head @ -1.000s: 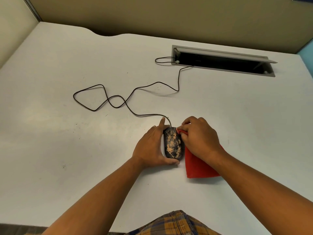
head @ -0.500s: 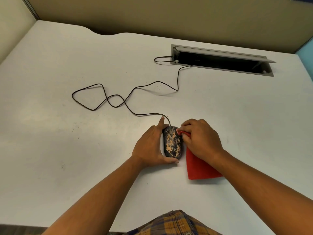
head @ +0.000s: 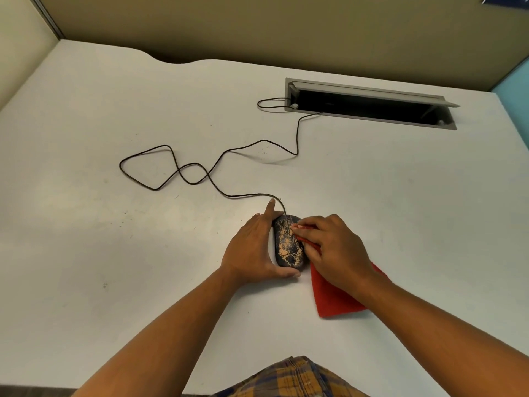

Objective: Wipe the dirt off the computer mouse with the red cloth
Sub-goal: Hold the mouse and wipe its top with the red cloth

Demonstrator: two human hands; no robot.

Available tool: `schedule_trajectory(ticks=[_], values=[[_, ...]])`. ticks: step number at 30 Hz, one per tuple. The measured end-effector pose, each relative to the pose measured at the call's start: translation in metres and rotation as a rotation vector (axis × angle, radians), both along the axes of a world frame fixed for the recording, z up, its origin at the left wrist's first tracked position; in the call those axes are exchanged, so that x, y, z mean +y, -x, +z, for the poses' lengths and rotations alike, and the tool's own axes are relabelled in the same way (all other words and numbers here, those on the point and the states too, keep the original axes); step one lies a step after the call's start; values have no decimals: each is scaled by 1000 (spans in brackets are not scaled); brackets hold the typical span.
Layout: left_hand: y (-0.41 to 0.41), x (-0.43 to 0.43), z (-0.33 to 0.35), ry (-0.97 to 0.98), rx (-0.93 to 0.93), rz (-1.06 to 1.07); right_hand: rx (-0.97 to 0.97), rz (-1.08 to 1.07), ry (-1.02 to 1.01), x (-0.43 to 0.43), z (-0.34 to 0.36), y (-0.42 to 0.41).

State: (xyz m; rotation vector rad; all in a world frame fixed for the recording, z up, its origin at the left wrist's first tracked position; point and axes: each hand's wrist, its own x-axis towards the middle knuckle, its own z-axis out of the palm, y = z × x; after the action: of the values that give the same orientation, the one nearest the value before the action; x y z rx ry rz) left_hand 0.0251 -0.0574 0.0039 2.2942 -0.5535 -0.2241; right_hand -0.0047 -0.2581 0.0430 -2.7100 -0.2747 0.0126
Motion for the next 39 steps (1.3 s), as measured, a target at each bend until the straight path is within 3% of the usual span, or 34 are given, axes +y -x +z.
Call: schedule_trajectory(ticks=[7, 25, 29, 33, 39], values=[[0, 0, 2, -10, 4, -13, -11, -75, -4, 0, -1, -11], [1, -1, 2, -19, 4, 1, 13, 58, 79, -7, 7, -8], [1, -1, 2, -19, 8, 0, -4, 9, 37, -6, 6, -18], [1, -1, 3, -20, 4, 3, -16, 103, -9, -9, -5, 4], [1, 0, 2, -12, 0, 9, -112, 8, -96, -17, -7, 7]])
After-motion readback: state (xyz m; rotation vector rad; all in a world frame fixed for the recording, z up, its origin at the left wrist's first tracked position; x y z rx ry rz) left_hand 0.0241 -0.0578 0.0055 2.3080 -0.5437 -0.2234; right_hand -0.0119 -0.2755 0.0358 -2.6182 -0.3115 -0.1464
